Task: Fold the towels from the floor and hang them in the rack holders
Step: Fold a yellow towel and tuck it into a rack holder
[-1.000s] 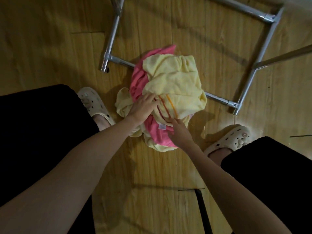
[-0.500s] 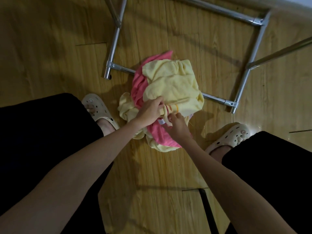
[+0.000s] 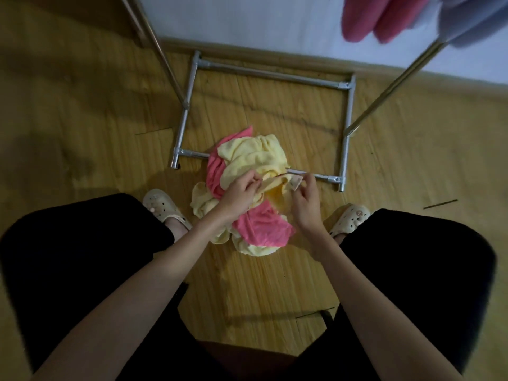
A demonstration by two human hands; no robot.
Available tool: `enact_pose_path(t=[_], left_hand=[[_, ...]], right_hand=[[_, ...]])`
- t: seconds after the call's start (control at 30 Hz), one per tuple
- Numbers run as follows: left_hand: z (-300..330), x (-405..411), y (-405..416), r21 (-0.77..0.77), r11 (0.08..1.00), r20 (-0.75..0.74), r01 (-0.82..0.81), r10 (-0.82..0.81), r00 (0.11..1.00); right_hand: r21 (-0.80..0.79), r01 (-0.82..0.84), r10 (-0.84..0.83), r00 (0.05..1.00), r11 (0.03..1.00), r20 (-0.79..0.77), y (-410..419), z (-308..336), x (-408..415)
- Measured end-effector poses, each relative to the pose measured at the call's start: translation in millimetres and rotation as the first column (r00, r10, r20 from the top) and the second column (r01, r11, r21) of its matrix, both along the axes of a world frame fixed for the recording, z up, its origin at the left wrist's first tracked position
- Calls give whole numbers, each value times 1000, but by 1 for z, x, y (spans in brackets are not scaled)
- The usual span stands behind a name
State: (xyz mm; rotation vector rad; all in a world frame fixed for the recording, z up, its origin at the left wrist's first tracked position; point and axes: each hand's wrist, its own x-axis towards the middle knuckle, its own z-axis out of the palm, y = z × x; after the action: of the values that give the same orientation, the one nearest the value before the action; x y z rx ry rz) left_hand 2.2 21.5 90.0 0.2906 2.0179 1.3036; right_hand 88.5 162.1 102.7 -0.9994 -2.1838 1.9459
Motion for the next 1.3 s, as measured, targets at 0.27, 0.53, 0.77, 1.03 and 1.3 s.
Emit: enact_pose_path(t=[0.27,0.53,0.77,1.03,1.3], left_hand=[[124,-19,-5,138,989,-189,50,-23,982],[208,-22,-27,-49,965,-397,256,-254,882],[268,-13,-56,-64,922,-350,382,-380,857],[308,3,-82,-107,908,-417,406,-412,810],[327,12,-87,-33,974,-330,222,-221,918]], right_hand=[[17,-89,91,989,996,-121,26,119,9],[431,-609,612,776,666,152,30,224,28],[371,-537,606,789,757,-95,35,269,32],[-398,-243,266,964,884,0,33,272,30],[-125,-484,477,875,866,-78,20,280,44]])
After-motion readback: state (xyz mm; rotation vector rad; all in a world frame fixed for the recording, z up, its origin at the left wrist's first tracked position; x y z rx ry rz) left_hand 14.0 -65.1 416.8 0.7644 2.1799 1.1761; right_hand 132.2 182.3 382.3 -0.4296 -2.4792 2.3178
